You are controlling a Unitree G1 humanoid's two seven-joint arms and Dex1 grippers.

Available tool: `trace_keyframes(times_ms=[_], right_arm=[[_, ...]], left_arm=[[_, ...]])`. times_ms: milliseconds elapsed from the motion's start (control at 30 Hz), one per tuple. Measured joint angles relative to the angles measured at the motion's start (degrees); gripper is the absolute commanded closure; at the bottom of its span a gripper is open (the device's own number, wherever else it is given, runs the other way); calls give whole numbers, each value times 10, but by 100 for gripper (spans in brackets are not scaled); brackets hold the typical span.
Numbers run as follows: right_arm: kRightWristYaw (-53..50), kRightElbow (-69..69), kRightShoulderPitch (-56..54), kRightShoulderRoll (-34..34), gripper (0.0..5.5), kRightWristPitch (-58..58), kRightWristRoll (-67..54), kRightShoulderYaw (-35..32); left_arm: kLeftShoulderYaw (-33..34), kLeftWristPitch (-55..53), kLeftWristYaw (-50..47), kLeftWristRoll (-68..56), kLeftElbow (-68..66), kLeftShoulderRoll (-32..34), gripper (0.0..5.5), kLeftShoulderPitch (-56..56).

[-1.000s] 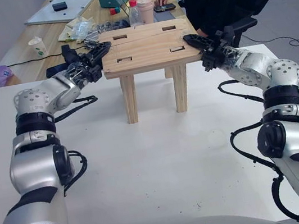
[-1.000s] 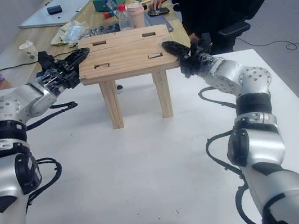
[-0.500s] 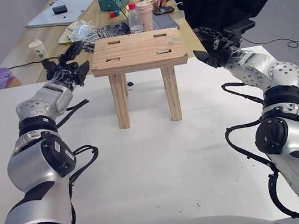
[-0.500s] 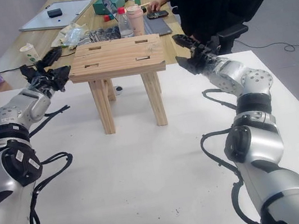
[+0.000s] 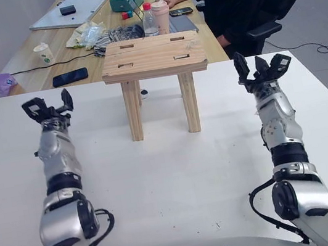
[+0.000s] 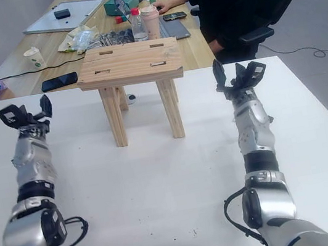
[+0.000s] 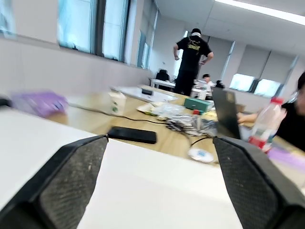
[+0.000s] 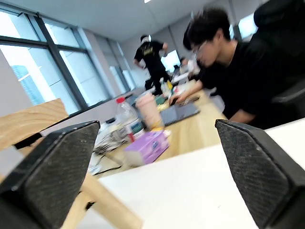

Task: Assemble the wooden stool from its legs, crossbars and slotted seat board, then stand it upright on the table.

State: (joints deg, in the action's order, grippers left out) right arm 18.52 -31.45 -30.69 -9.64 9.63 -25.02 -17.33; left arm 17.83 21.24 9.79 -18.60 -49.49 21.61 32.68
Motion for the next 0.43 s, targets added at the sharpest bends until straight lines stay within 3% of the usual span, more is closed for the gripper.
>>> trace_keyframes(times_ms=[433], right_arm=[[13,-58,17,6,102,86,55,24]], left_arm=[[-7,41,-10,41,27,-24,144,-11]])
